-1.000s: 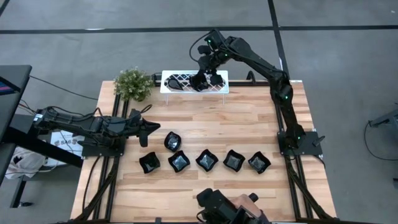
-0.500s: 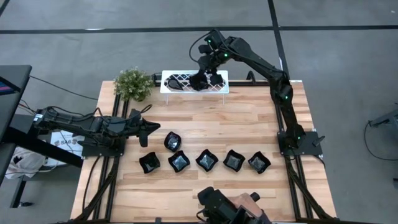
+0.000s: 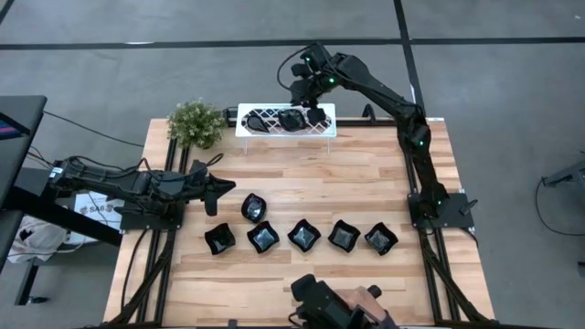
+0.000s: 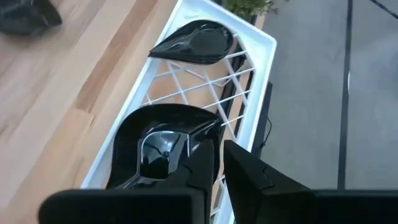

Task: Pick & Place Mini shaped plates
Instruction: Stack the black leaf shaped plate on top of the black leaf shaped plate on the shelf

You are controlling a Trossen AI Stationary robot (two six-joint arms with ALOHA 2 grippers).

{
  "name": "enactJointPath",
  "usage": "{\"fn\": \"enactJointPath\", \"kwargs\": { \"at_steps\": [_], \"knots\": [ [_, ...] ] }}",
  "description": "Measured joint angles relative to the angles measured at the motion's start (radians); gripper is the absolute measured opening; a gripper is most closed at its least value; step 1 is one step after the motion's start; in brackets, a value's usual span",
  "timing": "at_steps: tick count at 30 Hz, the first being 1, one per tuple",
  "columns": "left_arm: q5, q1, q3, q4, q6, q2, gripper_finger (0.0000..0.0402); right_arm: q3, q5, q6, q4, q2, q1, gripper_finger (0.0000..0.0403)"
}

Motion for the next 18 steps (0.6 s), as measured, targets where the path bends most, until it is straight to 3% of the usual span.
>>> {"fn": "enactJointPath", "kwargs": {
  "at_steps": [8,18],
  "knots": [
    [0.000,0.000,0.000,0.002,-0.003,0.000,0.0033,0.000,-0.022,0.210,-0.092,-0.080,0.043,0.0008],
    [0.000,0.000,0.000,0.025,-0.004,0.000,0.0033,0.000,-0.099,0.526,-0.404,-0.167,0.082,0.0001]
  ]
}}
